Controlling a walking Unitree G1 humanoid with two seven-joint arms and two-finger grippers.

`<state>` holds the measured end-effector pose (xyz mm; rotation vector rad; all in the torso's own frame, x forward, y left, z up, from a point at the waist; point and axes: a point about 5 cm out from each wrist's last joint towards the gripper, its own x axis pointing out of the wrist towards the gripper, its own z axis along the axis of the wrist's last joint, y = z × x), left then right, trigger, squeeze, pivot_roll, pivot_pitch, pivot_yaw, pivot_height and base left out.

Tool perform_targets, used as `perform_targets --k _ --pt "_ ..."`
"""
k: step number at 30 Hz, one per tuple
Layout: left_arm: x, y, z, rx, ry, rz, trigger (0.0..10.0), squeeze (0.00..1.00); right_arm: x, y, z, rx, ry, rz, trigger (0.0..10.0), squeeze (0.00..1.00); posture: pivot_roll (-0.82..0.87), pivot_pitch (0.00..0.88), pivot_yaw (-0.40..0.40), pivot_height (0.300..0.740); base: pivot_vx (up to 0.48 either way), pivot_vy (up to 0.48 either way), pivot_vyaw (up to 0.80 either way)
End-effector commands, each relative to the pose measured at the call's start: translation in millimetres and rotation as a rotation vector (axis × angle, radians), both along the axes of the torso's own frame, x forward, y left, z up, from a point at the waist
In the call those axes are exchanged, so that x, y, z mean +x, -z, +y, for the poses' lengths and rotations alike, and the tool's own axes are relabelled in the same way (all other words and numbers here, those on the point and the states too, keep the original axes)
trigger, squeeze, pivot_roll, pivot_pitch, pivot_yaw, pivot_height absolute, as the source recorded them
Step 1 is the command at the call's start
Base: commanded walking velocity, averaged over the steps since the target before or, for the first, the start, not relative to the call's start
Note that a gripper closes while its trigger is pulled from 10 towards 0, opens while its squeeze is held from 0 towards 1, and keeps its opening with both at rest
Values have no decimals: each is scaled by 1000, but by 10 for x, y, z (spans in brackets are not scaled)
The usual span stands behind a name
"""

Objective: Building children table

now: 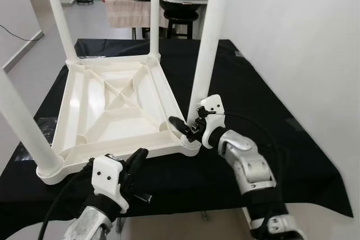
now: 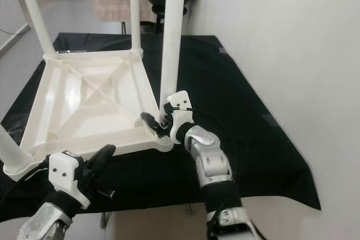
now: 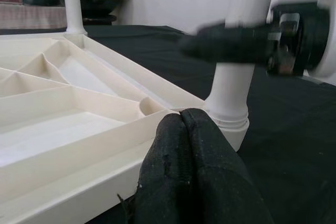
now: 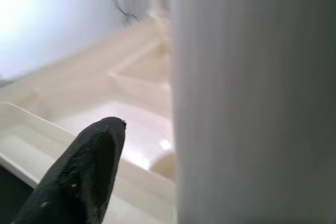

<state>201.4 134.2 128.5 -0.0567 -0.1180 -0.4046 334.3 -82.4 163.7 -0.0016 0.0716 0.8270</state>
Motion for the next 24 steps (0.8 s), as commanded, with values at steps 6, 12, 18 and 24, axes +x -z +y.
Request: perform_targets --k 6,12,18,24 --pt "1 30 0 8 0 1 10000 0 -9 -239 85 -24 -428 -94 10000 0 127 0 -92 740 0 0 0" --pt "-4 45 -5 7 1 4 10000 0 139 -200 -71 -66 -576 -36 10000 0 138 0 -93 740 0 0 0" --pt "-11 54 -8 6 3 6 10000 0 147 -132 -143 -49 -544 -7 0 0 138 0 -92 740 0 0 0" --pt "-12 55 -8 7 2 5 10000 0 100 -65 -154 -70 -490 -29 0 0 139 0 -98 740 0 0 0"
